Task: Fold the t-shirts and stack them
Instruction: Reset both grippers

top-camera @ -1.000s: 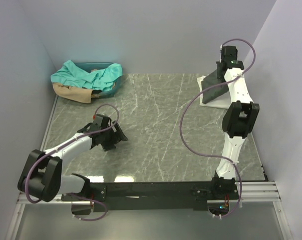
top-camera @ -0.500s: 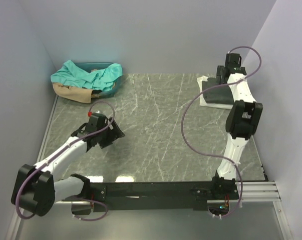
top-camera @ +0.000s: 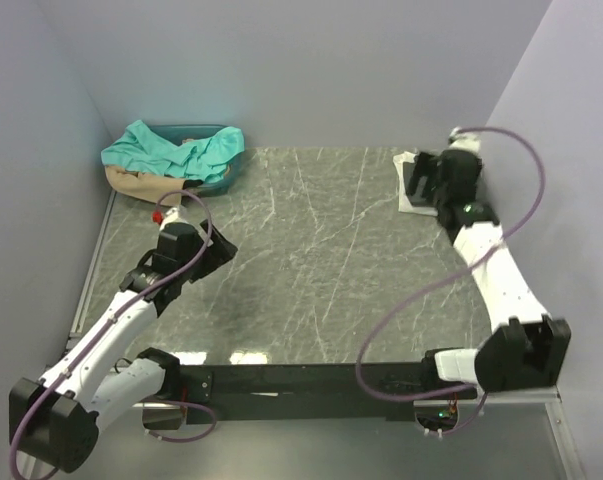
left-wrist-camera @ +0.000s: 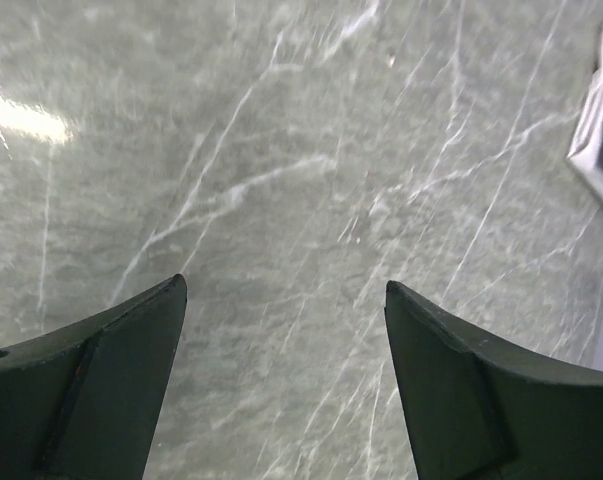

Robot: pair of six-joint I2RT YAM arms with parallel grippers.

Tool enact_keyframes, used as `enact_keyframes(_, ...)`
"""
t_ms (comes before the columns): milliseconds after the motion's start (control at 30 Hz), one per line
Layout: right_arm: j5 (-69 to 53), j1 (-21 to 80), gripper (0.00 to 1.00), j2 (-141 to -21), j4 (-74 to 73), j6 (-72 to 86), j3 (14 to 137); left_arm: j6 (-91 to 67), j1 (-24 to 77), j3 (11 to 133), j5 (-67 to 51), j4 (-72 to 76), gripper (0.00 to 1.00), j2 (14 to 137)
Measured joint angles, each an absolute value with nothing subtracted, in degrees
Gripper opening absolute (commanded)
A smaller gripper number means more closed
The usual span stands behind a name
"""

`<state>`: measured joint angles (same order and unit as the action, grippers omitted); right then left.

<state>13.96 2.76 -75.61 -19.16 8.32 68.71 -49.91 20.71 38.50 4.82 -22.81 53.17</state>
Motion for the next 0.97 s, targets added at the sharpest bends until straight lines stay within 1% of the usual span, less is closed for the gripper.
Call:
enact_keyframes(167, 12.38, 18.31, 0.95, -63.59, -15.92, 15.55, 54.65, -49.58, 20.73, 38.50, 7.86, -22.63, 0.87, 49.19)
enact_keyframes(267, 10.72, 23.35, 0.95, -58.35, -13.32, 21.89, 46.35, -49.12, 20.71, 38.48, 9.67, -22.48, 0.87, 47.55)
enact_keyframes(400, 9.76, 28.25, 0.95, -56.53, -12.84, 28.29, 39.33, -48.18, 20.71, 38.46, 11.79, -21.89, 0.87, 46.26)
enact_keyframes(567, 11.22, 32.23, 0.95, -57.56, -13.47, 30.52, 39.24, -46.98, 20.71, 38.46, 13.63, -21.52, 0.87, 46.11)
enact_keyframes(867, 14.11, 32.86, 0.95, -57.10, -13.32, 31.11, 39.94, -45.91, 20.71, 38.46, 14.96, -20.43, 0.86, 46.17)
enact_keyframes(967, 14.41, 32.91, 0.95, -56.88, -13.34, 31.14, 39.97, -45.93, 20.73, 38.46, 15.57, -20.56, 0.88, 46.24)
